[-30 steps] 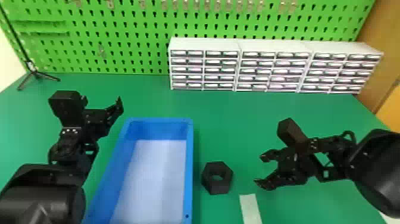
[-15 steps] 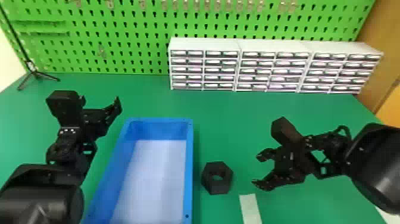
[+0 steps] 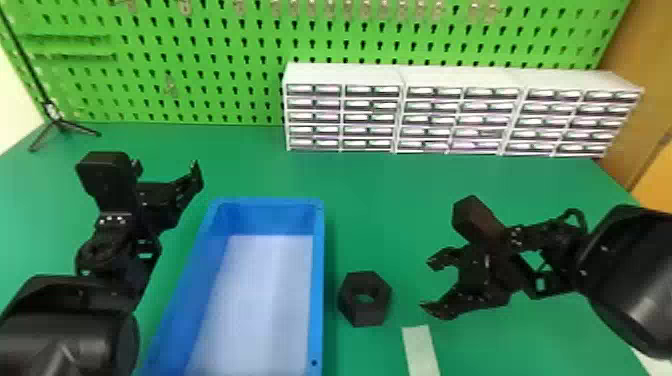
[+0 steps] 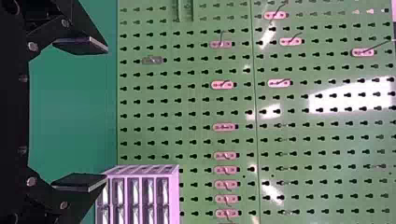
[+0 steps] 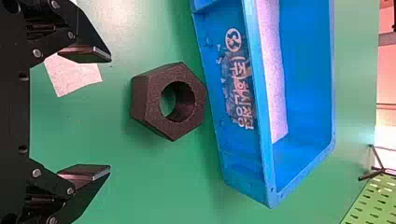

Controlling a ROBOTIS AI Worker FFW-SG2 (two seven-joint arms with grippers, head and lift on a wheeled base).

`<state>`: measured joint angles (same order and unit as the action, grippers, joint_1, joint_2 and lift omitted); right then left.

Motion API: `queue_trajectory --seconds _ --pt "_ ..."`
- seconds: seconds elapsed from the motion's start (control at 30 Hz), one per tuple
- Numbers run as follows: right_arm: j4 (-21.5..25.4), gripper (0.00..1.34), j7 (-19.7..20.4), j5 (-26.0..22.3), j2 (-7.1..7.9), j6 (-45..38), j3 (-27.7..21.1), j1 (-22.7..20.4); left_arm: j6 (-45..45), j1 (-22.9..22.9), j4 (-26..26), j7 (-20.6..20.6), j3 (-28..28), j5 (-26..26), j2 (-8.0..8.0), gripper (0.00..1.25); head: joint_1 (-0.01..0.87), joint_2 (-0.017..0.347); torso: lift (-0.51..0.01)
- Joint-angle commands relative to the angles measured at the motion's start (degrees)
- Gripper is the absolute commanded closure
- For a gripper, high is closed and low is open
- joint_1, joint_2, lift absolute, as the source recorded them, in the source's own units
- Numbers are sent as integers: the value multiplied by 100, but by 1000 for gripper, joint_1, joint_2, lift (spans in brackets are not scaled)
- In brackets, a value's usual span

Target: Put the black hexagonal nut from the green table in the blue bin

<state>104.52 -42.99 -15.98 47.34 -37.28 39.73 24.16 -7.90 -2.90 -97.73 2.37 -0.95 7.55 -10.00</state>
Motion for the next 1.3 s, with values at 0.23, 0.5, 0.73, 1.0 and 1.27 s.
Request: queue_trajectory --seconds 0.23,0.5,0.73,1.0,1.27 --pt "7 426 -25 16 -23 -33 -9 -17 -10 9 -9 0 7 0 -2 291 683 28 -96" --pt "7 426 -34 51 -50 -51 -18 -17 -19 -9 -1 0 25 0 -2 291 683 28 -96" --pt "-2 426 -34 51 -58 -51 -18 10 -27 -18 -1 0 34 -8 -2 291 683 28 -96" --pt "-2 426 -34 60 -76 -51 -9 19 -36 -26 -1 0 51 -8 -2 291 683 28 -96" --pt "15 426 -34 69 -155 -51 167 177 -36 -26 -1 0 42 -8 -2 291 683 28 -96"
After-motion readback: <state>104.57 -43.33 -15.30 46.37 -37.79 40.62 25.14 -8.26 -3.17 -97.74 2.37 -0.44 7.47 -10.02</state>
